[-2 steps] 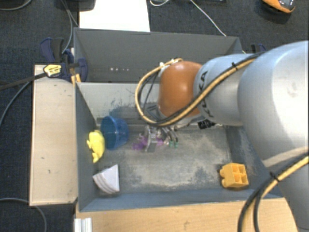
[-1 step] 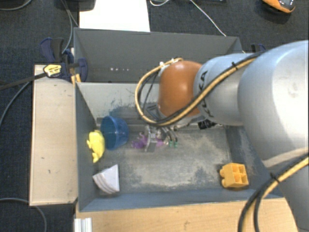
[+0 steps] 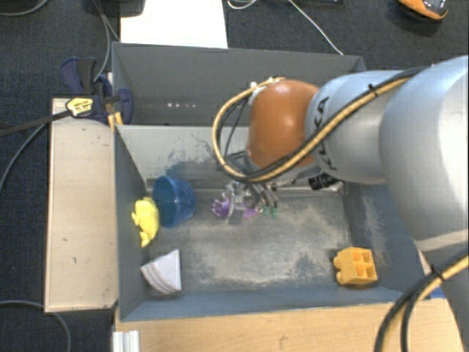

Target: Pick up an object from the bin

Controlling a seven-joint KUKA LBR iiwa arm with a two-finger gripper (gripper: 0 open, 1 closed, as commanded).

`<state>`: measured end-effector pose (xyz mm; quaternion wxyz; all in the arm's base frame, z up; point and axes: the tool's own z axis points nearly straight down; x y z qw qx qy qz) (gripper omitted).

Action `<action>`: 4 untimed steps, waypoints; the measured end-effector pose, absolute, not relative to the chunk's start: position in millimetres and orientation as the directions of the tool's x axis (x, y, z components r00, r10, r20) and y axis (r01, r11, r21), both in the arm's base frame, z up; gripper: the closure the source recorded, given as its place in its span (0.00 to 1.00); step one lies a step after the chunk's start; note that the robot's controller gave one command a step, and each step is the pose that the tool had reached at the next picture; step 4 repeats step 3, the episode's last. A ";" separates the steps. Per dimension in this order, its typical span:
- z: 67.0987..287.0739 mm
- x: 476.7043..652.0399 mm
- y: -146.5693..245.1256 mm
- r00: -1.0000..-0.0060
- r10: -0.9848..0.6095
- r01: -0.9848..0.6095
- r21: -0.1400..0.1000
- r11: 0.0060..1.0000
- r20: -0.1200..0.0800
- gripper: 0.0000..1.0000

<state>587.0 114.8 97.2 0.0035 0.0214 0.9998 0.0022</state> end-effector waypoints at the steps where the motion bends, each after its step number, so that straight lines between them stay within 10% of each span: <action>1: 180.0 592.5 121.9 -0.995 0.096 0.096 0.006 0.995 -0.010 1.00; 2: 180.0 592.5 121.9 -0.995 0.097 0.097 0.006 0.995 -0.010 1.00; 3: 313.1 585.9 130.0 -0.997 0.077 0.077 0.007 0.997 -0.014 1.00; 4: 313.1 585.9 130.0 -0.997 0.077 0.077 0.007 0.997 -0.014 1.00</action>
Offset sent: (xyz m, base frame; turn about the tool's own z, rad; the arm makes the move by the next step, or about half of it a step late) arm 0.0000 0.0000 0.0000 0.0000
